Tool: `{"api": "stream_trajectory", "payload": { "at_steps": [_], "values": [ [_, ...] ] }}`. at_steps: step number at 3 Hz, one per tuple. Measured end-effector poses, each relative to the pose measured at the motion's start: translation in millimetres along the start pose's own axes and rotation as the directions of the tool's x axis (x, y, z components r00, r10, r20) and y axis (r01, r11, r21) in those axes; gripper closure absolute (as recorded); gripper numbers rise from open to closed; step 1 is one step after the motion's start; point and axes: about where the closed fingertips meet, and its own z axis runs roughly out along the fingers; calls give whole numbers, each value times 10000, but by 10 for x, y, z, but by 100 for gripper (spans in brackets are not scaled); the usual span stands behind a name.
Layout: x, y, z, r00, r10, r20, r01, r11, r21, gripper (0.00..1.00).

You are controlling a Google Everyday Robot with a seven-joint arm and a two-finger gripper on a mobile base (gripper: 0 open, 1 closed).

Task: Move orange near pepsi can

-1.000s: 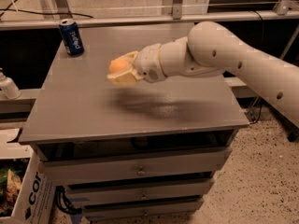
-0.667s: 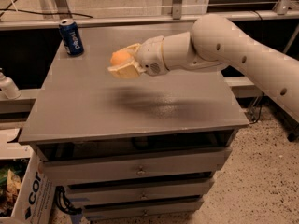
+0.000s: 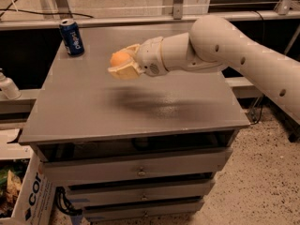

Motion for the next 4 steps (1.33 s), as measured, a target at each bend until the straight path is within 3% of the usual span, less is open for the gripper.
{"api": "stream_trajectory", "payload": {
  "at_steps": [2, 4],
  "values": [
    [64, -668, 405, 9992, -311, -248, 332, 9951, 929, 100],
    [171, -1174, 1012, 9998, -82, -171, 98, 9956, 936, 100]
  ]
}}
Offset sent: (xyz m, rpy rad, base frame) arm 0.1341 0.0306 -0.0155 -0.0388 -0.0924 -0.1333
